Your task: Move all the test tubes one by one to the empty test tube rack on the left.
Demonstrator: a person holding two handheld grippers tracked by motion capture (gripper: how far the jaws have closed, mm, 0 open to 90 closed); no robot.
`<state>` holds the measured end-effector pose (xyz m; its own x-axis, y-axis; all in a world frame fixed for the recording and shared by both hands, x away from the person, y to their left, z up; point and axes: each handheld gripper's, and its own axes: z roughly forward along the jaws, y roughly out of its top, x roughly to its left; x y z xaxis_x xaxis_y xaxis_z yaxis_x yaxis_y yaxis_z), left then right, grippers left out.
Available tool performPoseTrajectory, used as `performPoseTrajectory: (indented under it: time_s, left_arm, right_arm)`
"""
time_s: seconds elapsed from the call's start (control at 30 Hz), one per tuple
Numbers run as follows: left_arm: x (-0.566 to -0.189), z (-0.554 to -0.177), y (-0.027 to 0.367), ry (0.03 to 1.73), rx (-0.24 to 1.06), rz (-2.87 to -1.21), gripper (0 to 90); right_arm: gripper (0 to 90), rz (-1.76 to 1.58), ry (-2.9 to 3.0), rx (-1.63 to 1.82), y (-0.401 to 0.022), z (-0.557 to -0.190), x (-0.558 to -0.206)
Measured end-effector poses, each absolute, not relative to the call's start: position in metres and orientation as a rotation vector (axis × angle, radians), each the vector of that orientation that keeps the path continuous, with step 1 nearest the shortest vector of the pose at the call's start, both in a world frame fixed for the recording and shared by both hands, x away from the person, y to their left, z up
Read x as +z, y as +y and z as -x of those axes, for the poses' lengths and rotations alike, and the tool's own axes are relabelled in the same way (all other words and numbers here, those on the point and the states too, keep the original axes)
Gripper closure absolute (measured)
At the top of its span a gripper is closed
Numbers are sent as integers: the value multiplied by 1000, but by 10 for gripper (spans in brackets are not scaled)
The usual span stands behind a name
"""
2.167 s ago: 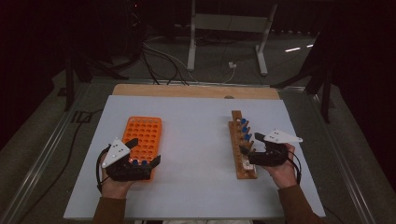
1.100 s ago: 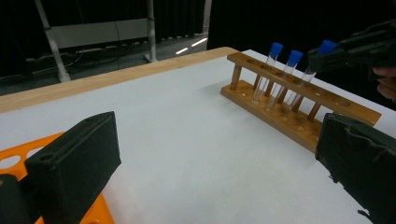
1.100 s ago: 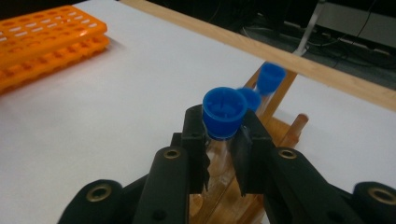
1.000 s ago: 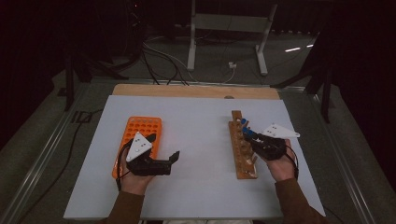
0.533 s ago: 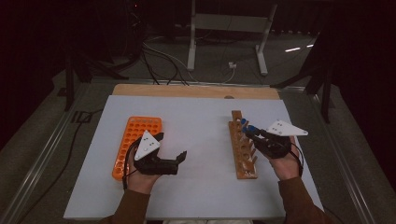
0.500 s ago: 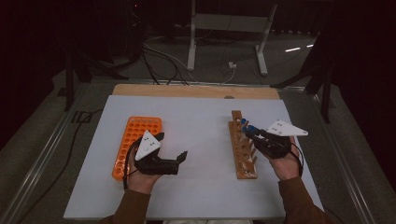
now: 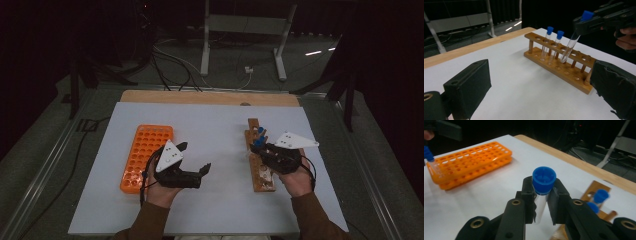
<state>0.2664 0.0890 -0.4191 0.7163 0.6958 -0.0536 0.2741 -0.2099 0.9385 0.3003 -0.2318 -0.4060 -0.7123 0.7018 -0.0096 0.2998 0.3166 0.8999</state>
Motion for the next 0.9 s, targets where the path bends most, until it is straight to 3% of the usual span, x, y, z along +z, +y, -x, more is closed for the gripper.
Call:
performPoseTrajectory:
  time_s: [0.57,0.73,0.9]
  left_arm:
    - [-432,-266,56,683,404,-1848,96]
    - [-435,-268,45,702,410,-1868,189]
    - [-437,-269,37,665,414,-1891,407]
  right_arm:
    - [767,-808,2306,1452,-193,-291,-407]
    - [767,-802,2336,1478,-185,-289,-408]
    - [766,-790,2367,1514,-178,-286,-408]
